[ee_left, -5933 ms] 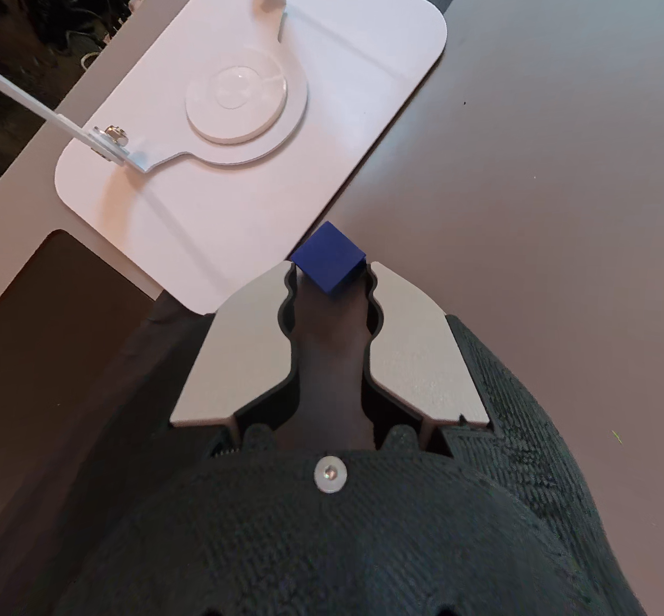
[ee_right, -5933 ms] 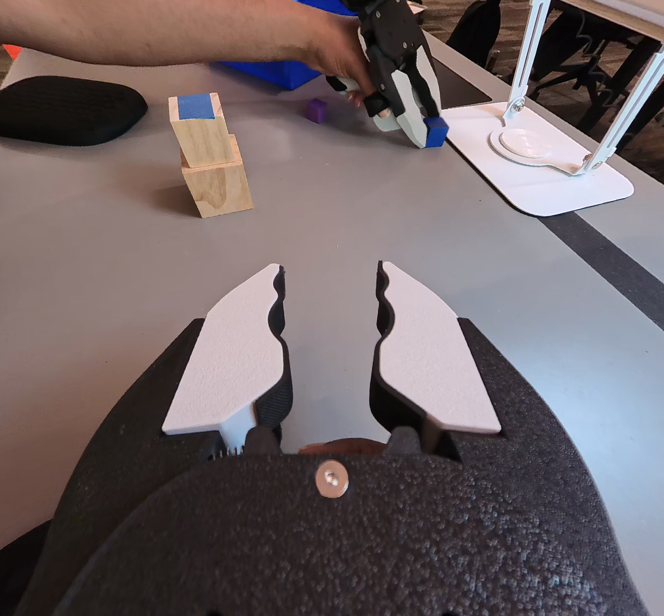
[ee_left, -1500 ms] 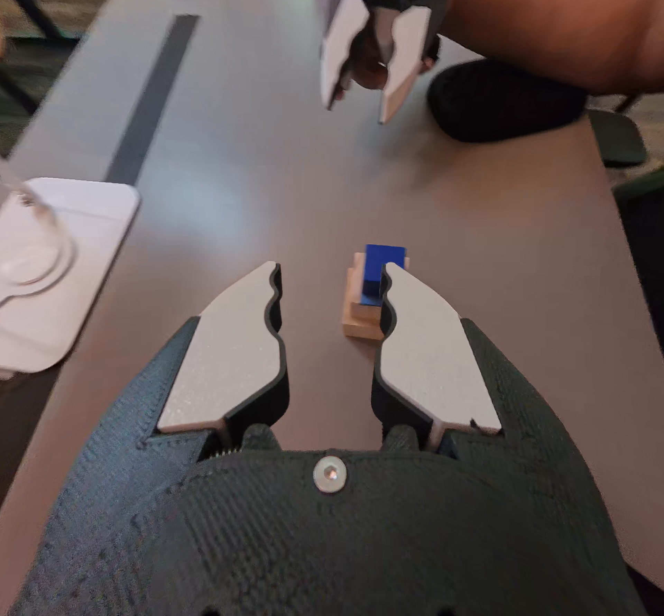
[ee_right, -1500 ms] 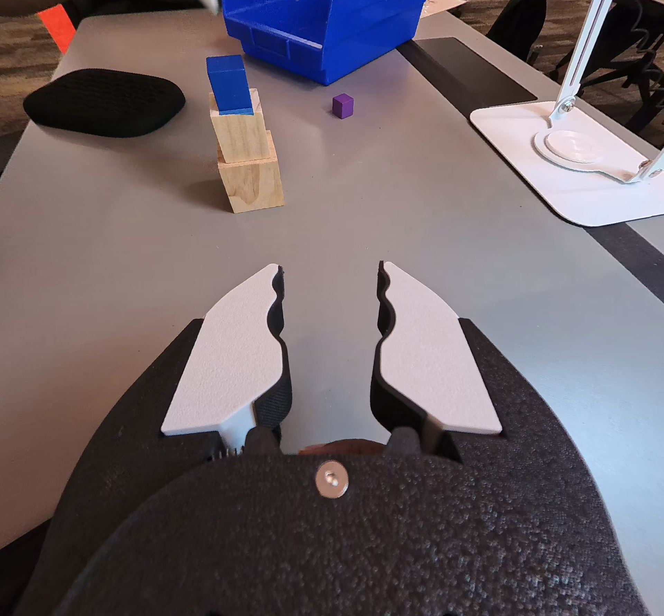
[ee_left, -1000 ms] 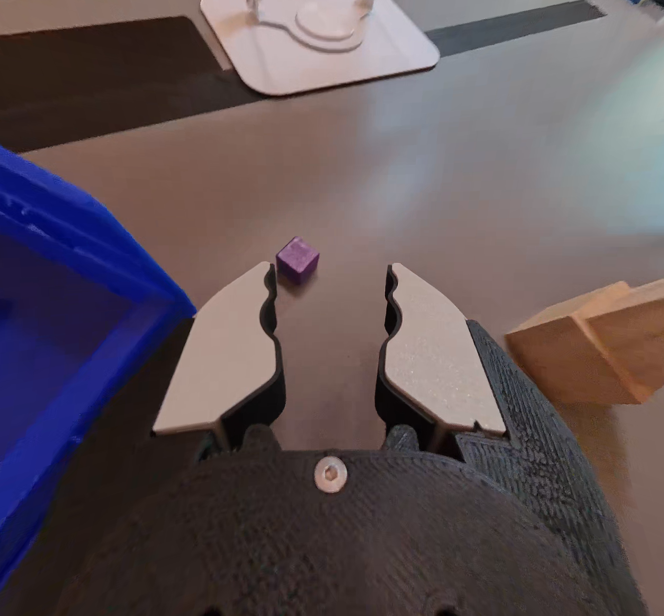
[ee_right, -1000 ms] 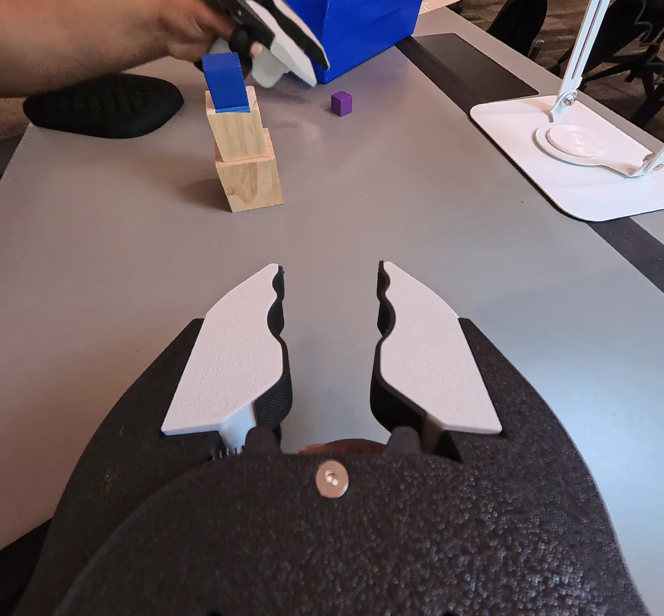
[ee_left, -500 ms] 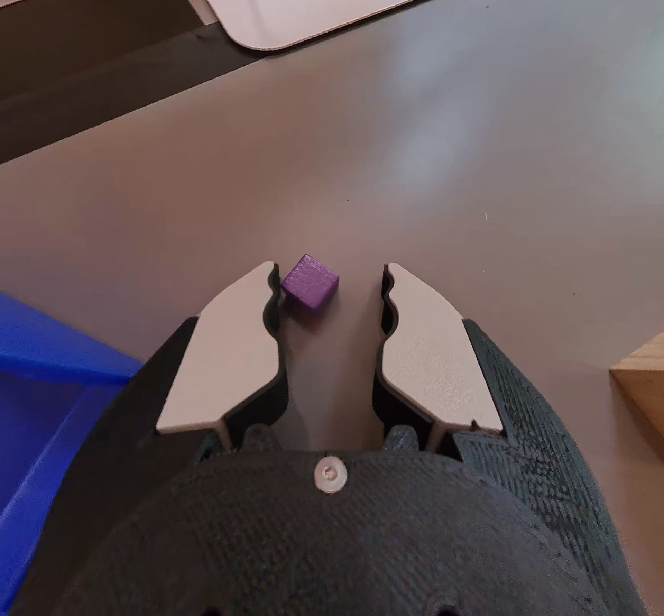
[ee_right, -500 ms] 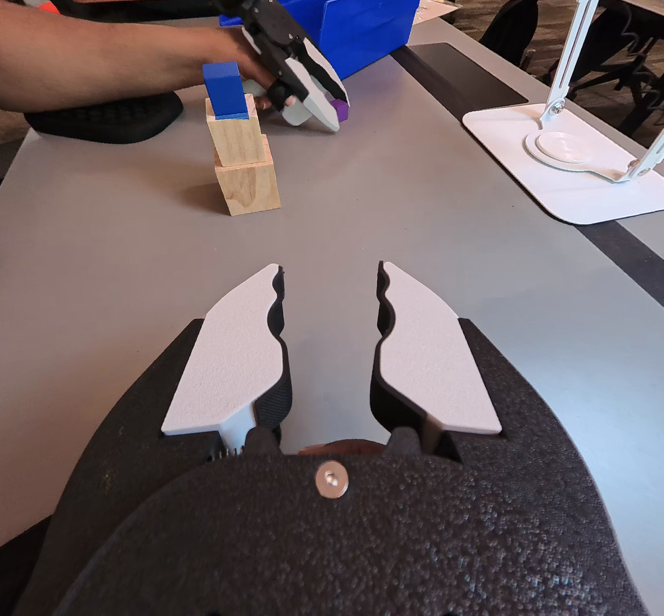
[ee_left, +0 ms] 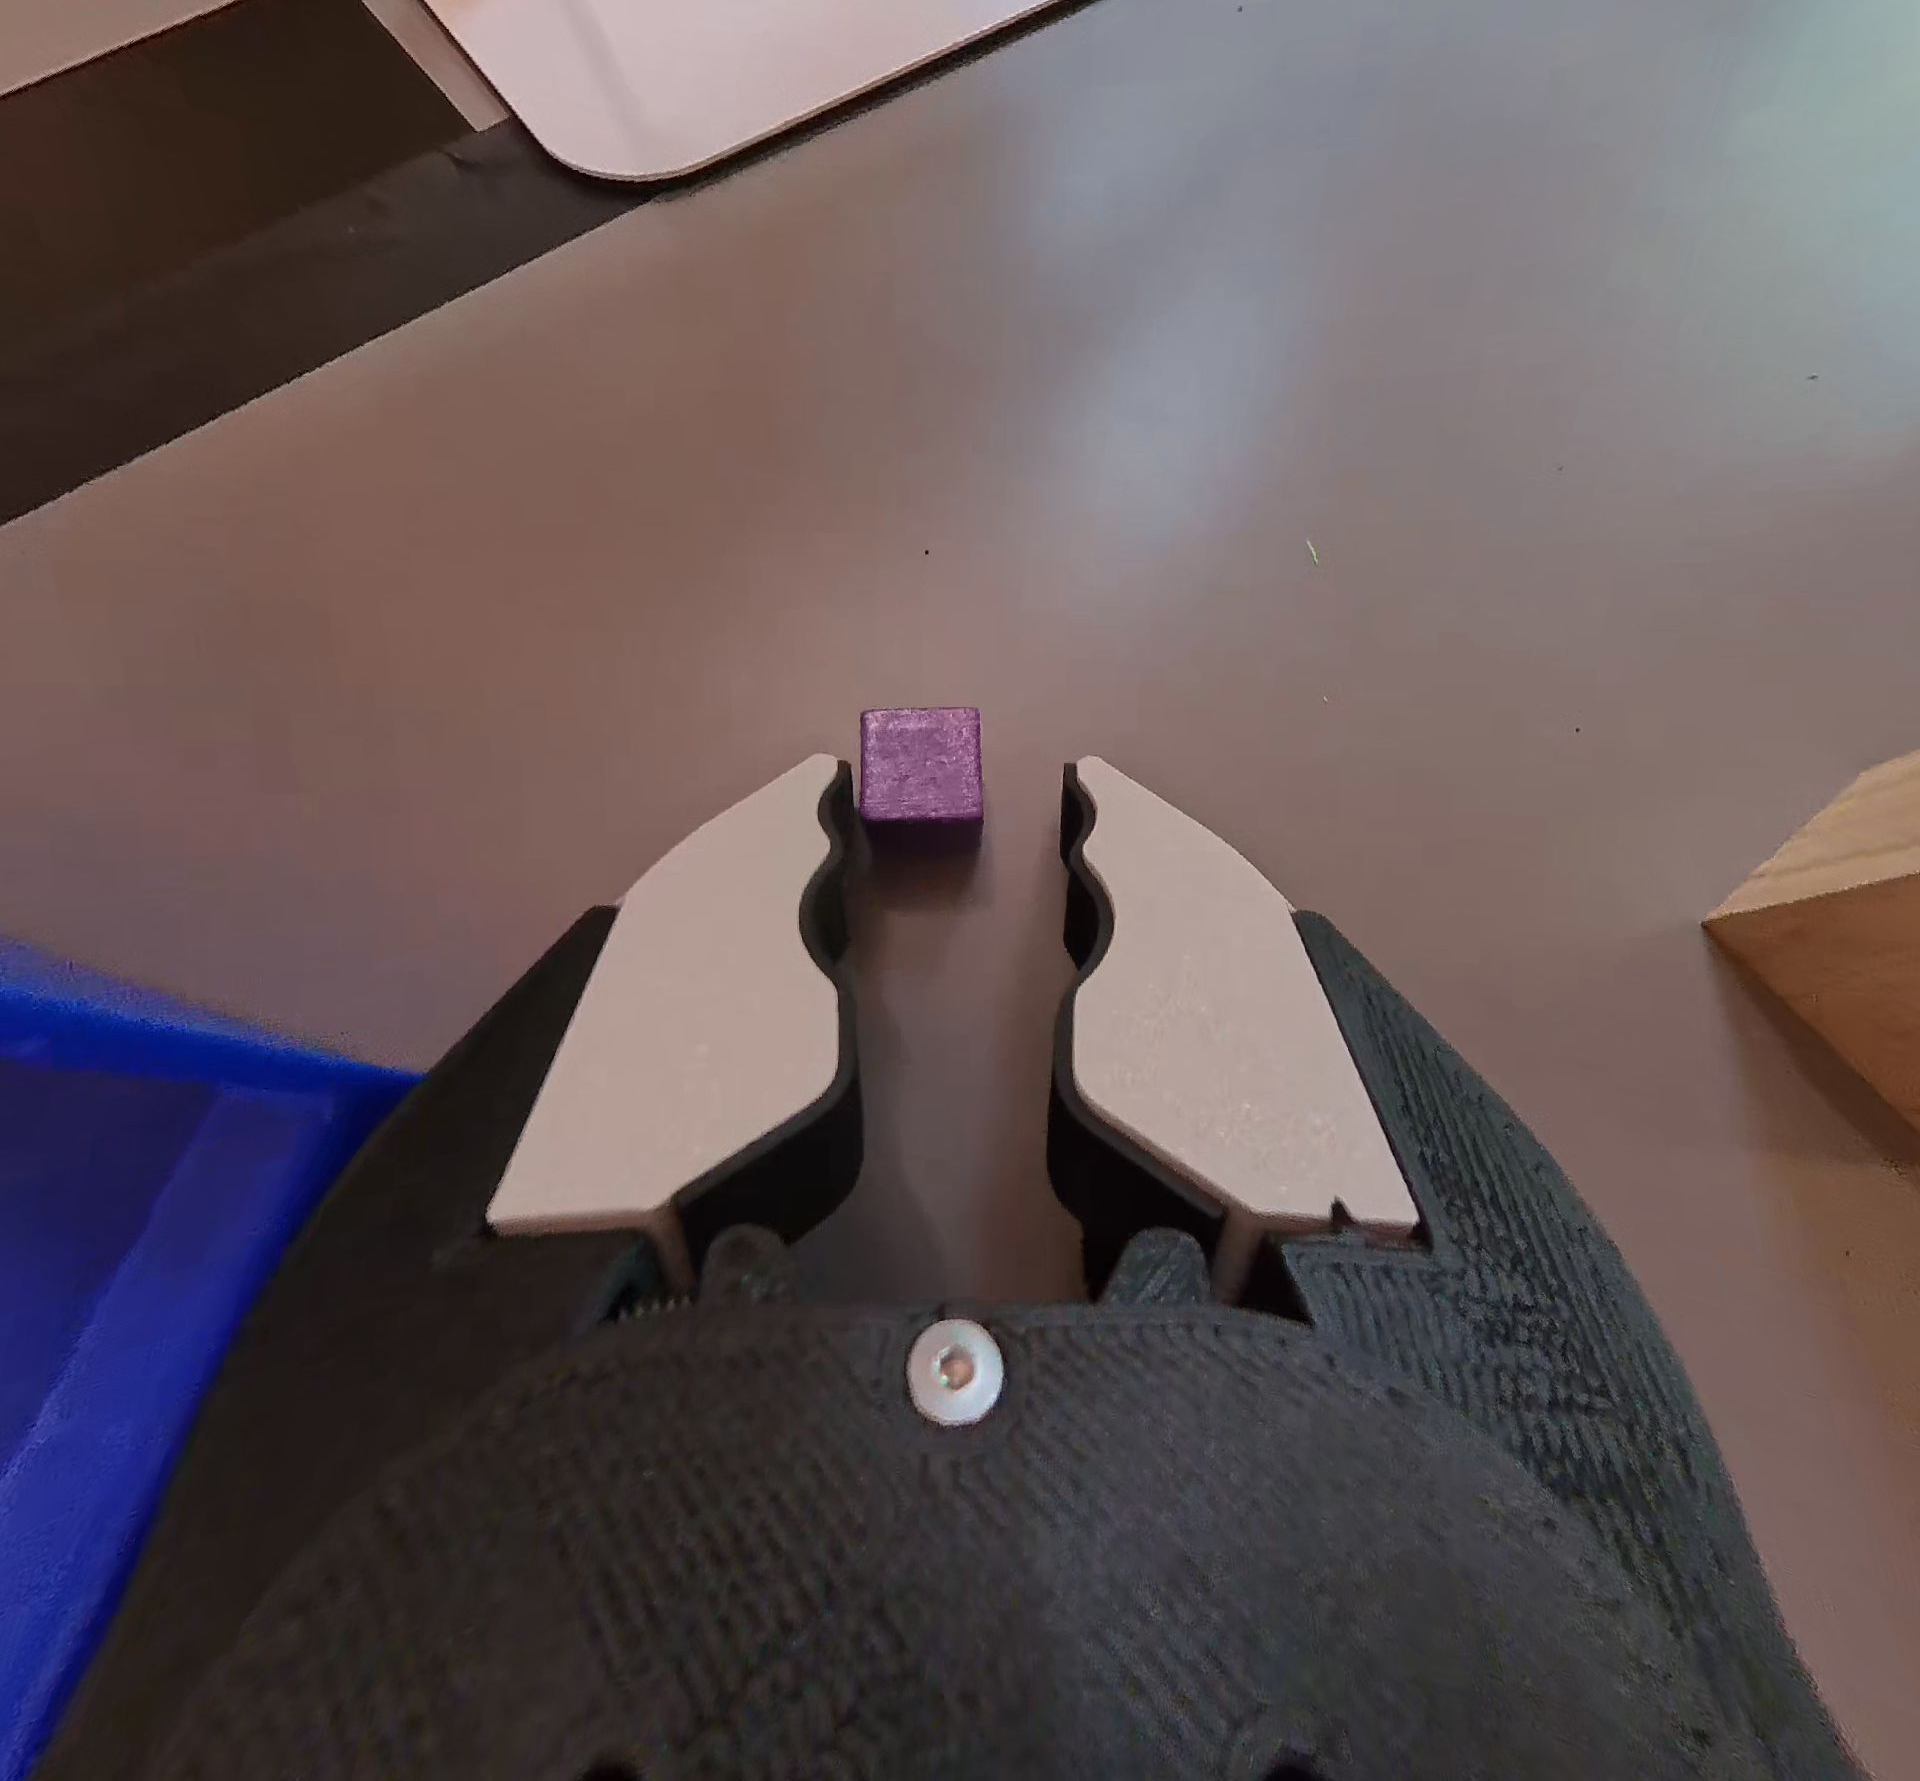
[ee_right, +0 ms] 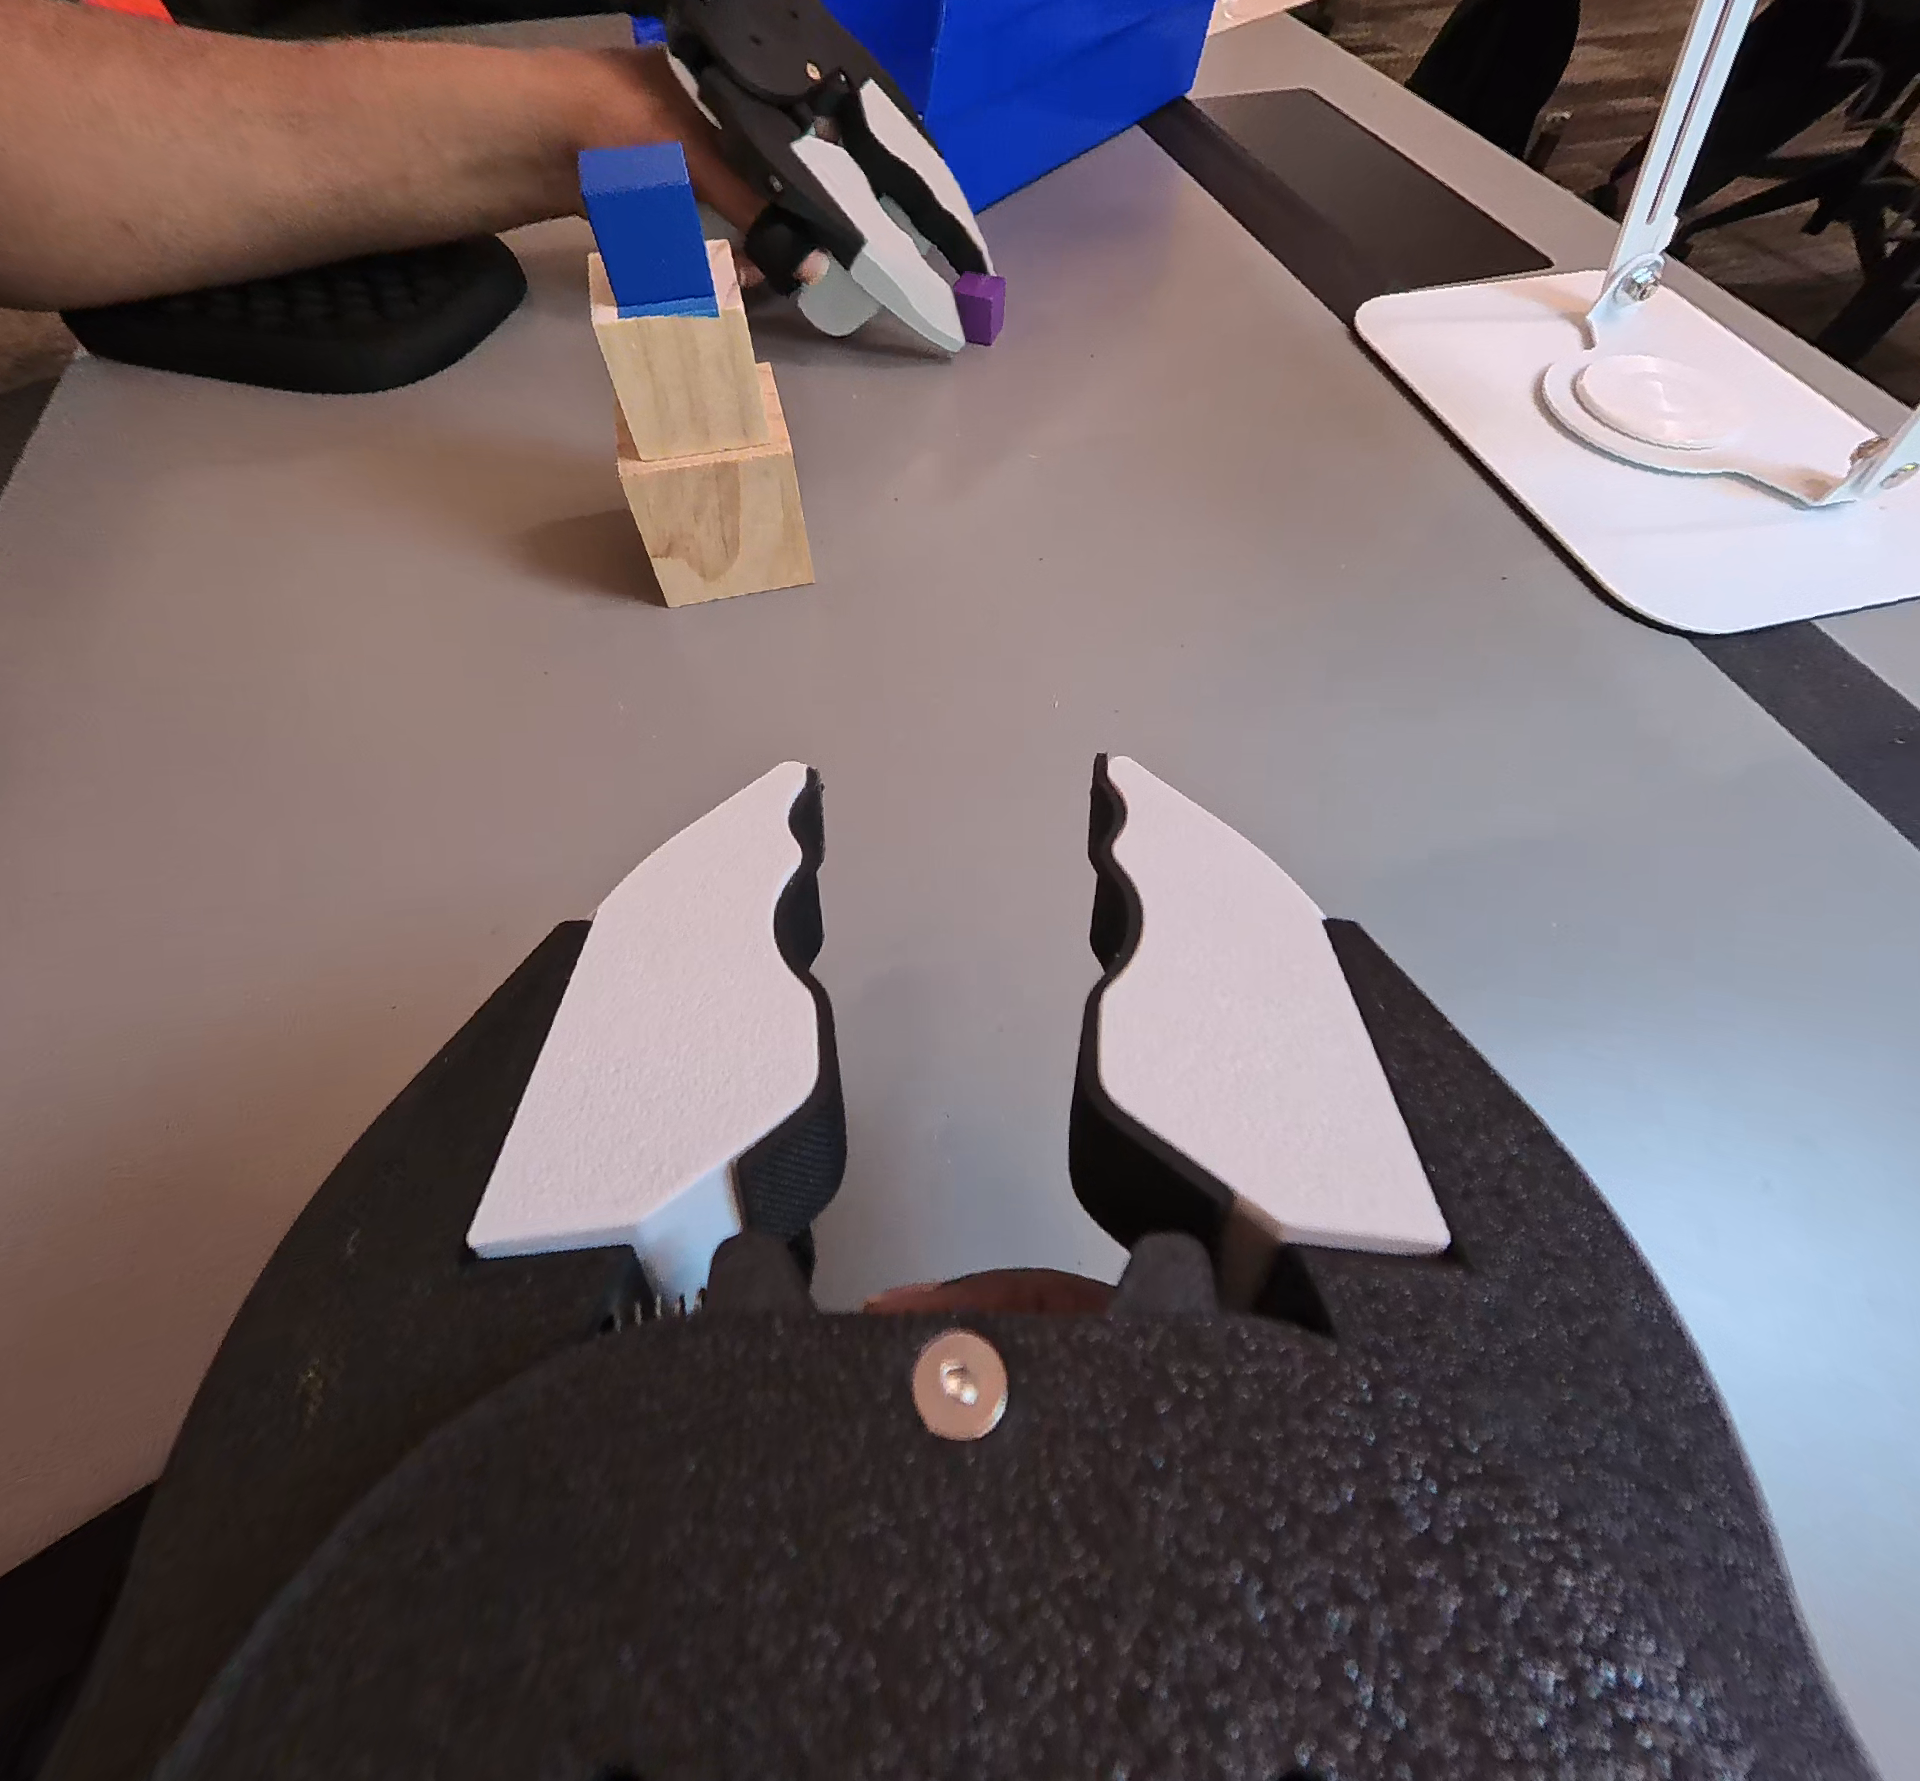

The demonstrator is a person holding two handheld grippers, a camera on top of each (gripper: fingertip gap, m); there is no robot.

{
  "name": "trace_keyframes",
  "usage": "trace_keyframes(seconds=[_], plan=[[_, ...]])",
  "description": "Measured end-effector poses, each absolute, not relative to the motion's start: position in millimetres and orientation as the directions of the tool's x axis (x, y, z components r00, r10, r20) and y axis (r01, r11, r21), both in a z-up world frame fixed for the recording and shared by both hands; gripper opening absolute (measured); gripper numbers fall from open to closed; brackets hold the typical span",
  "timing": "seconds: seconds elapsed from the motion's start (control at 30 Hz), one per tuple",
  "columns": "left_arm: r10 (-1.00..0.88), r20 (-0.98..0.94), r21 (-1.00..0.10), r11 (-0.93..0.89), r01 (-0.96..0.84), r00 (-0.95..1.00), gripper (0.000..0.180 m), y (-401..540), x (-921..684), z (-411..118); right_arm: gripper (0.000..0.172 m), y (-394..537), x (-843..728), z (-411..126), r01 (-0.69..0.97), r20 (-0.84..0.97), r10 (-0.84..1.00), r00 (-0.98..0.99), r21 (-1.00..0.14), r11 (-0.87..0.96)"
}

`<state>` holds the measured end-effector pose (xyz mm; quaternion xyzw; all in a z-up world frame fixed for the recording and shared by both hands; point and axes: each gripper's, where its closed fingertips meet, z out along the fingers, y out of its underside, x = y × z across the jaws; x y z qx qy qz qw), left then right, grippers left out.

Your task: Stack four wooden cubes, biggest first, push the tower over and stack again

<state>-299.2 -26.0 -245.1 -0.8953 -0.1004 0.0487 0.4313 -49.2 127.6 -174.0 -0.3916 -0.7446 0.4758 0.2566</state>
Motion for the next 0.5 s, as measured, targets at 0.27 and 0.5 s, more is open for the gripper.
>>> trace_keyframes(seconds=[0.27,0.5], plan=[[0.094,-0.002,-0.879,-0.475,0.043,0.996,0.022,-13,-269,-186,0.049,130,-49,-170,0.33,0.014,0.832,-0.555,-0.914,0.236],[-0.306,-0.051,-0.902,-0.394,-0.176,0.951,0.022,-14,-179,-127,0.048,127,-49,-175,0.344,0.008,0.826,-0.564,-0.907,0.243]])
